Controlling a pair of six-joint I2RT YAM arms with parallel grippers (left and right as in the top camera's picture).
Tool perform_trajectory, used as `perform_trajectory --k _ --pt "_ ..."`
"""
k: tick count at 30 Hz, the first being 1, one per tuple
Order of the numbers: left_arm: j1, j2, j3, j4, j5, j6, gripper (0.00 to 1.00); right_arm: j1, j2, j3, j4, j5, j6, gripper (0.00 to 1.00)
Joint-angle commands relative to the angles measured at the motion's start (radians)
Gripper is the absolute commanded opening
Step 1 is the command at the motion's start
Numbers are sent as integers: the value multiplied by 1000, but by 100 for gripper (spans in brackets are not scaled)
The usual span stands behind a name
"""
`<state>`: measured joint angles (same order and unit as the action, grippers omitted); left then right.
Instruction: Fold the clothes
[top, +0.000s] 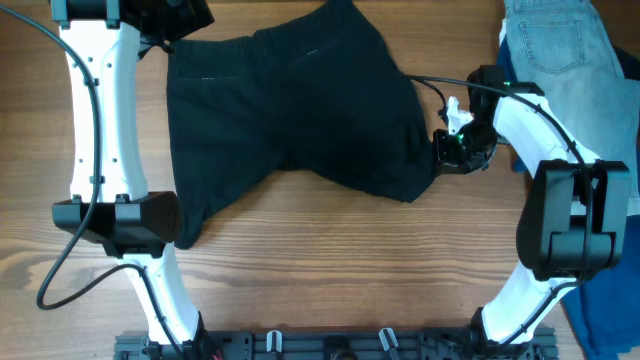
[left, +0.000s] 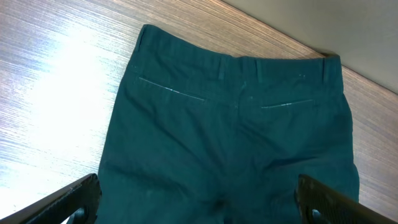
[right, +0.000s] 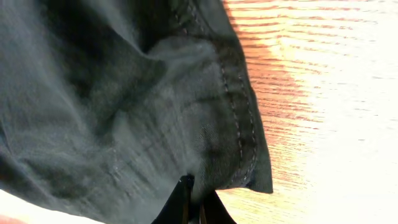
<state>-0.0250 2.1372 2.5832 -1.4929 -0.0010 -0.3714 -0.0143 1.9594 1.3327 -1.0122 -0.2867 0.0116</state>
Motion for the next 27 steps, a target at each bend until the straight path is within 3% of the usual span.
perform_trajectory --k 1,6,11,20,21,22,23,24,27 --pt "6 -11 11 -1 12 20 99 -5 -11 26 12 21 44 5" --pt "6 -11 11 0 12 20 99 -74 -11 84 1 16 75 5" --pt "6 -11 11 0 12 19 88 -175 -11 245 -84 24 69 5" --pt "6 -11 11 7 12 19 92 -266 -11 521 -249 -5 39 5" --pt "6 -11 11 8 12 19 93 -256 -5 518 -268 -2 41 17" --pt "6 -11 11 11 12 19 93 -240 2 512 -282 -2 39 47" --pt "6 -11 11 15 12 19 91 -225 12 505 -285 -2 31 93" --pt "6 -11 11 16 13 19 91 -199 28 498 -288 -2 12 99" --pt "6 -11 11 11 13 19 91 -85 94 485 -275 33 -22 100"
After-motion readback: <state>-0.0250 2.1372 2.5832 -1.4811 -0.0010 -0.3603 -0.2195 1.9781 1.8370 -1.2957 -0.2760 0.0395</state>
